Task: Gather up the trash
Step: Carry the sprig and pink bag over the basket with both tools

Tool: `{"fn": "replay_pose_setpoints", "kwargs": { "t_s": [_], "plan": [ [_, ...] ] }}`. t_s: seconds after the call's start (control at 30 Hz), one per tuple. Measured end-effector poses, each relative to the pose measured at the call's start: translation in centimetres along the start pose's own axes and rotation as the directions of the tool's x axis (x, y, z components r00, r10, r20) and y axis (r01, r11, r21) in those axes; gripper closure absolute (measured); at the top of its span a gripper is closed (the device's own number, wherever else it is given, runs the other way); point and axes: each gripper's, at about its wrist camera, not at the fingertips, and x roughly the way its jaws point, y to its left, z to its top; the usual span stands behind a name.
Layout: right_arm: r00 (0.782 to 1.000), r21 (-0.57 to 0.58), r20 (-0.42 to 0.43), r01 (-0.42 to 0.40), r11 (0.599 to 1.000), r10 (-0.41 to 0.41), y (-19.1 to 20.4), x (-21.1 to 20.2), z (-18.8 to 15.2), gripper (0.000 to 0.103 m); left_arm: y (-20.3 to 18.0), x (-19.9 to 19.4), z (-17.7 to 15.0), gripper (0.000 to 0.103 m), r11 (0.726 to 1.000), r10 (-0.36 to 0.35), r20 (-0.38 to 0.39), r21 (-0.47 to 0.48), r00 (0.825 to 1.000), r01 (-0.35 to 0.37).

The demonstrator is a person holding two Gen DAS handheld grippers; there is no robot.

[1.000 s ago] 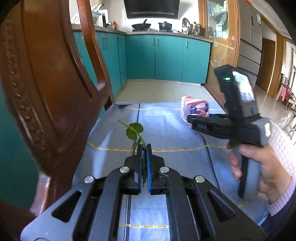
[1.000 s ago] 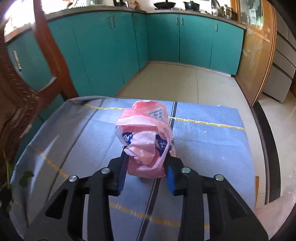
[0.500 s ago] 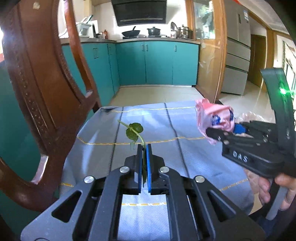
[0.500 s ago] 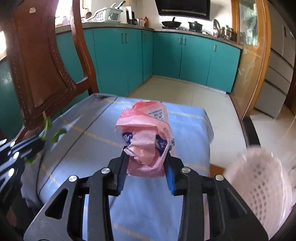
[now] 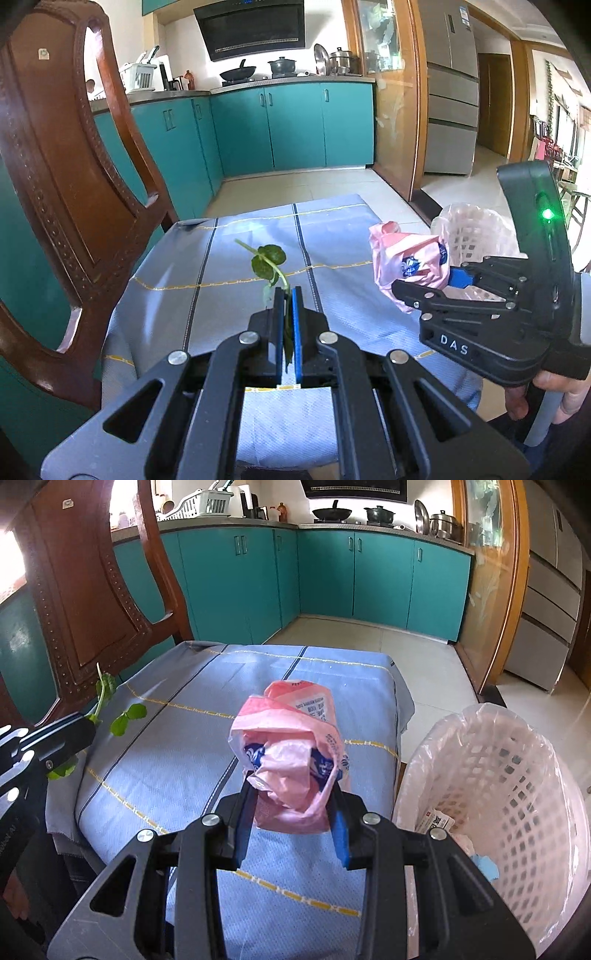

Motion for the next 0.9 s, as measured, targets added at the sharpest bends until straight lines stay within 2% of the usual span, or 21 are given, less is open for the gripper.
{"fn": "replay_pose_setpoints", "kwargs": {
  "t_s": [0.2, 0.37, 0.77, 0.9],
  "plan": [
    [0.998, 0.012, 0.058, -0.004, 1.000, 0.003, -1.0, -2.0, 0.1, 0.067, 0.2, 0.1, 0.0, 0.098, 1.000, -0.009, -0.010, -0.011, 1.000, 0.009],
    [0.990, 0.067, 0.140, 0.003, 0.998, -0.013, -3.7, -4.7, -0.2, 0.067, 0.6, -0.1, 0.1, 0.098, 0.999, -0.022, -0.006, -0.030, 1.000, 0.021],
    [0.969, 0.245, 0.178, 0.126, 0.961, -0.173, -11.4, -8.3, -2.3, 0.067, -1.3, -0.1, 0.6, 0.098, 0.999, -0.050, 0.010, 0.003, 0.999, 0.050],
    [0.950, 0.301, 0.158, 0.215, 0.929, -0.271, -13.6, -9.7, -3.3, 0.067, -2.4, 0.0, 1.3, 0.098, 0.995, -0.104, 0.008, 0.002, 0.995, 0.104]
  ]
}}
